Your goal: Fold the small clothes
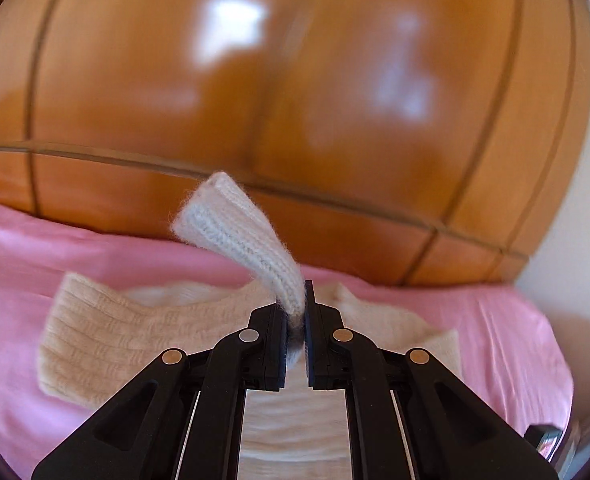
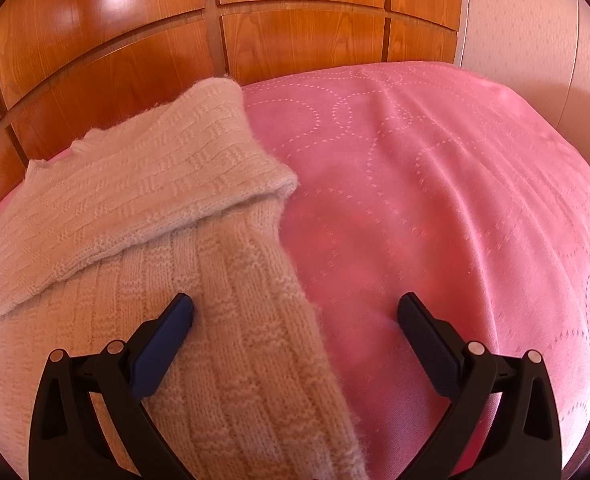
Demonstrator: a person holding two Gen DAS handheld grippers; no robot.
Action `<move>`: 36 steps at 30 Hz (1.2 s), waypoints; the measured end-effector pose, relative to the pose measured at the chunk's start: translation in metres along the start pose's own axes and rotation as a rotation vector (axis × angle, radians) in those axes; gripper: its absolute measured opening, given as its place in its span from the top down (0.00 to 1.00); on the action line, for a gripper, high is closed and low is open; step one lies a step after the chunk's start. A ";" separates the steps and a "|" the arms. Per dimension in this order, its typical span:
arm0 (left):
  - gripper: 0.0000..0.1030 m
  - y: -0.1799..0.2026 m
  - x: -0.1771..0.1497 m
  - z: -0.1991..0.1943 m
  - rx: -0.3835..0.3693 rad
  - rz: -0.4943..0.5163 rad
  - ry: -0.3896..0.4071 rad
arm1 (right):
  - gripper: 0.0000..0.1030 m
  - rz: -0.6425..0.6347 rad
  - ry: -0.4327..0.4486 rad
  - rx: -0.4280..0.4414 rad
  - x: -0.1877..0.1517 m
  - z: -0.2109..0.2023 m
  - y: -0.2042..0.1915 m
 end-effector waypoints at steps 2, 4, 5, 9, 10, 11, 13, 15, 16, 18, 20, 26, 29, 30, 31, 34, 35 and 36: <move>0.95 0.020 -0.015 0.008 -0.025 0.038 -0.024 | 0.02 0.001 0.000 0.000 0.000 0.000 0.000; 0.95 0.043 -0.034 0.019 -0.052 0.083 -0.059 | 0.02 0.000 0.000 0.000 0.000 0.000 -0.001; 0.95 0.050 -0.042 0.023 -0.054 0.102 -0.075 | 0.02 0.001 0.000 0.001 0.000 0.000 0.000; 0.59 0.068 -0.074 0.037 -0.064 0.128 -0.122 | 0.02 0.010 0.001 0.007 0.000 0.000 0.000; 0.43 0.068 -0.079 0.037 -0.059 0.129 -0.137 | 0.02 0.012 0.001 0.009 0.000 0.000 0.000; 0.27 0.067 -0.083 0.036 -0.056 0.124 -0.143 | 0.02 0.013 0.000 0.010 0.000 0.000 0.000; 0.27 0.052 -0.087 0.020 -0.059 0.092 -0.120 | 0.02 0.014 0.000 0.011 0.001 0.001 0.000; 0.27 0.033 -0.092 0.011 -0.032 0.074 -0.129 | 0.02 0.013 0.001 0.010 0.000 0.001 0.000; 0.27 0.017 -0.094 0.005 -0.002 0.054 -0.130 | 0.02 0.013 0.001 0.009 0.001 0.001 -0.001; 0.27 -0.010 -0.098 -0.004 0.060 0.007 -0.120 | 0.02 0.012 0.000 0.010 0.000 0.000 0.000; 0.27 -0.052 -0.099 -0.021 0.154 -0.044 -0.115 | 0.02 0.013 0.001 0.011 0.000 0.001 0.000; 0.27 -0.151 -0.121 -0.057 0.304 -0.327 -0.131 | 0.02 0.019 0.006 0.018 0.001 0.000 0.001; 0.26 -0.162 -0.122 -0.072 0.248 -0.409 -0.067 | 0.02 0.050 0.026 0.049 0.002 -0.004 0.004; 0.25 -0.161 -0.123 -0.074 0.253 -0.396 -0.068 | 0.02 0.061 0.036 0.057 0.002 -0.006 0.005; 0.24 -0.158 -0.123 -0.074 0.252 -0.377 -0.072 | 0.02 0.078 0.061 0.065 0.004 -0.011 0.007; 0.18 -0.153 -0.123 -0.073 0.249 -0.355 -0.072 | 0.02 0.058 0.115 0.081 0.013 -0.027 0.001; 0.18 -0.153 -0.123 -0.071 0.248 -0.355 -0.077 | 0.02 0.017 0.139 0.124 0.019 -0.036 -0.011; 0.16 -0.151 -0.123 -0.071 0.246 -0.355 -0.082 | 0.02 -0.020 0.159 0.168 0.024 -0.043 -0.023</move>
Point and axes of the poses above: each gripper's, at about its wrist camera, not at the fingertips, and z roughly the way its jaws point, y to its right, x to its top, the point moved 6 cm from there along z, roughly the way its jaws point, and after that the axes turned 12 degrees about y, right-handed, at the moved point
